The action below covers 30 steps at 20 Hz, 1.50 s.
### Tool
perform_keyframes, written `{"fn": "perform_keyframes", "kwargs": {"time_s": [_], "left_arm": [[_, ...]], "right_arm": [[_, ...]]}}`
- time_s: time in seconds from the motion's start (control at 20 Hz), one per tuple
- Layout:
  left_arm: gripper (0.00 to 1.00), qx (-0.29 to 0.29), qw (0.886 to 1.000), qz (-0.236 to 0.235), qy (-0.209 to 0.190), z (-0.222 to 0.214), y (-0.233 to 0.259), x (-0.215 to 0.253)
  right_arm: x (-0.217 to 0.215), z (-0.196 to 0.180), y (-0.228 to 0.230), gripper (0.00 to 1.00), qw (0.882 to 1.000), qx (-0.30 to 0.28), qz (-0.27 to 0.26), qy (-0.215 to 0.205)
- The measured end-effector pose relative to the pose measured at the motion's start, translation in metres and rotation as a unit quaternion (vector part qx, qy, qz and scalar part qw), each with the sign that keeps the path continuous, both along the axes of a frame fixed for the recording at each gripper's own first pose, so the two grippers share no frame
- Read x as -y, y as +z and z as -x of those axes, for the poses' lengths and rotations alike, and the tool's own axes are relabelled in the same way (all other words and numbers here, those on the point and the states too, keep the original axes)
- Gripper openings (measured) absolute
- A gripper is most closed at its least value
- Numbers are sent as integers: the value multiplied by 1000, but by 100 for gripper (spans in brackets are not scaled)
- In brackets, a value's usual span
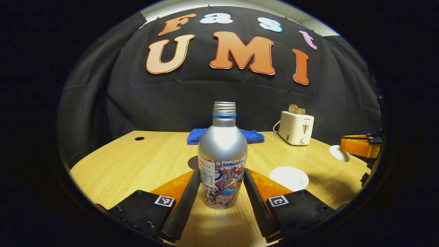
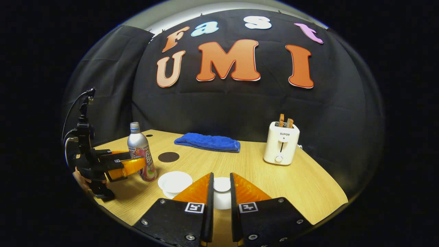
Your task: Open the teacup lid with one hand, grasp the water bottle and pour water into the teacup with the other hand; after pouring, place the water bottle on the coaster and then close the teacup lid.
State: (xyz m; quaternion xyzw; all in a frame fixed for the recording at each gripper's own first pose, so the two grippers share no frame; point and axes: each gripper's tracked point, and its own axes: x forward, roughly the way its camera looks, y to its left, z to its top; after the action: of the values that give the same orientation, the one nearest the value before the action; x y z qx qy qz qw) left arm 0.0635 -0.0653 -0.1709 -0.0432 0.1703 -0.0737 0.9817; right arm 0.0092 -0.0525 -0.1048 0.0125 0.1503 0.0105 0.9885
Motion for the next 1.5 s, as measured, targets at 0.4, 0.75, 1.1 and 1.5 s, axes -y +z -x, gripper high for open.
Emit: {"fn": "perform_keyframes", "kwargs": {"time_s": [0.4,0.75,1.1,1.5], "left_arm": [[81,8,1000,-5,1,-4,-3,3],[92,-3,999,-42,-14,-28,-17,11],[85,-6,994,-106,-4,-29,-10,-9],[80,16,960,-278,-23,-29,13,-39]], "right_arm": [[13,3,-8,22,1000,-4,-9,-10],[12,-1,-13,22,1000,-4,-14,-10],[14,-5,-14,22,1000,-5,-13,-15],[12,-4,-10,22,1000,4,-8,-12]]}}
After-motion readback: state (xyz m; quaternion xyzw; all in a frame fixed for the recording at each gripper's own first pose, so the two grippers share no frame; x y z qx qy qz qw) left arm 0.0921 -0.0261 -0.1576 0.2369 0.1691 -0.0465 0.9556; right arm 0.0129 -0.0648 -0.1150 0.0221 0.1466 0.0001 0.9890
